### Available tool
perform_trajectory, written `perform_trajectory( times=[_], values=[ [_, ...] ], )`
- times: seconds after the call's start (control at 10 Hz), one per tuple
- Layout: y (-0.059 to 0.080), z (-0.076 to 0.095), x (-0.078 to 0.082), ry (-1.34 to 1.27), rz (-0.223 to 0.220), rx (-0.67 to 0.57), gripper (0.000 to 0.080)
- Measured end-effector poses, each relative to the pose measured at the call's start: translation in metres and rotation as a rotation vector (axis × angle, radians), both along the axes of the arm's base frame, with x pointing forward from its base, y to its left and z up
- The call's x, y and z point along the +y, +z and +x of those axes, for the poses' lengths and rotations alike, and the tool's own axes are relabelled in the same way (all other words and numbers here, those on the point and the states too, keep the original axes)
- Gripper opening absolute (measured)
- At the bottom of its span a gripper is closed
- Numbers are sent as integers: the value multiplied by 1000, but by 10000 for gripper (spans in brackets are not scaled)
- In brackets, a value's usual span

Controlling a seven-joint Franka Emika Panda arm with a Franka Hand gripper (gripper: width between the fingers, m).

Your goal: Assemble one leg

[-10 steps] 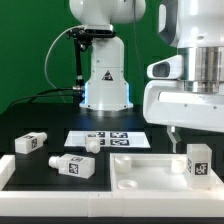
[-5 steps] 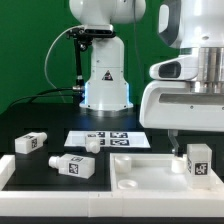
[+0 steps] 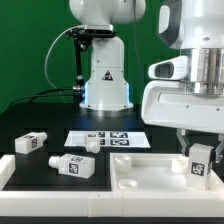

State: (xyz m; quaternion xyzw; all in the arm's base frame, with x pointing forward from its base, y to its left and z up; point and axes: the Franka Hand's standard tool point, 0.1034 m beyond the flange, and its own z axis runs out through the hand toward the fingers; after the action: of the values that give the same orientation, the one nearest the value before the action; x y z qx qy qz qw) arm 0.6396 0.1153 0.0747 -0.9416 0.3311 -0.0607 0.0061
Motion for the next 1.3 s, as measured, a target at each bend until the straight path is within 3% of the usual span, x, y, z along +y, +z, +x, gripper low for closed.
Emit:
perform_trajectory(
  times=[0.2,0.4,0.6,0.7,0.8,0.9,1.1,1.3],
  values=[
    [0,0,0,-326,21,-15,285],
    [-1,-1,1,-716,99,-19,285],
    [-1,-1,2,-922,141,-23,286],
    [-1,-1,2,-915,139,-23,287],
    [-1,-2,2,-875,134,-22,405],
    [0,-1,1,-817,127,-22,405],
    [6,3,-8,-440,86,-24,627],
    [6,-1,2,-291,48,-22,643]
  ],
)
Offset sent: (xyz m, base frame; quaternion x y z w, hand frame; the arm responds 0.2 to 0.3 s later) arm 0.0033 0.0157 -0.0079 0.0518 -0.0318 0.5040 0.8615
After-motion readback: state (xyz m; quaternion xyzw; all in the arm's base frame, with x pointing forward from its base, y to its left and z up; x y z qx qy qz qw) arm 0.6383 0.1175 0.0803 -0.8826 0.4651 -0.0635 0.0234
